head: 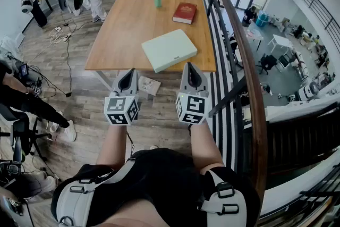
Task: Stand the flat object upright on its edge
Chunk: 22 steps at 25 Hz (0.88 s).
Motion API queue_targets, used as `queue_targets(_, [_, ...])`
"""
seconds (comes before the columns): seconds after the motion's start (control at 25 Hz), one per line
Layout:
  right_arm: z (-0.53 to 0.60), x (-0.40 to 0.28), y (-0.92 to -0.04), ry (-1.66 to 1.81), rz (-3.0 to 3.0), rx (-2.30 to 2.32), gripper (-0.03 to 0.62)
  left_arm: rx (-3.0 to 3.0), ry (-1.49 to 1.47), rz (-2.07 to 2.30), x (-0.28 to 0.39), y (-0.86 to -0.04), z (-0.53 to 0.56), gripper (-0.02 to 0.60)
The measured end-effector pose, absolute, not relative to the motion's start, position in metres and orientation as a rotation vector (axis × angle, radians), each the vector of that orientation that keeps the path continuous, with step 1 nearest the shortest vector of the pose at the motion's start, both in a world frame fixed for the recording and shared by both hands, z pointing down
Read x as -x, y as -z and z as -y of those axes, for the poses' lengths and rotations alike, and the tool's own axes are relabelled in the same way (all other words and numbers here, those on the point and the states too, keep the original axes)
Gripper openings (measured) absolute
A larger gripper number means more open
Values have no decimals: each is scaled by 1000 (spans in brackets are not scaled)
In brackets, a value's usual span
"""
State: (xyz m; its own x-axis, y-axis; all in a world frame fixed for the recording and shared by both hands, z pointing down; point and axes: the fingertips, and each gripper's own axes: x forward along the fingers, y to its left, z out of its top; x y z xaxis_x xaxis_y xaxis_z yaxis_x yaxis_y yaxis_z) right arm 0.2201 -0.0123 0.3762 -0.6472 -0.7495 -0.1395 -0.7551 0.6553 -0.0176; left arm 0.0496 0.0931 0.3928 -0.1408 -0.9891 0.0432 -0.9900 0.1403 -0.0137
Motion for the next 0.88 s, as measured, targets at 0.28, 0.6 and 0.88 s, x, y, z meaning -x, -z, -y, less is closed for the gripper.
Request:
queue_targets(0.28, [9,-220,-381,6,-2746,1237,5,-2025,-32,2356,-47,-398,-99,-2])
queue_targets(0.6, [9,-208,-383,-35,-2758,1268,5,-2013,-23,2332,-39,-402,-97,-2])
queue_targets(0.88, [5,-188,-386,-28,-2754,1275,5,-2036,-21,2319,-22,-404,-98,-2])
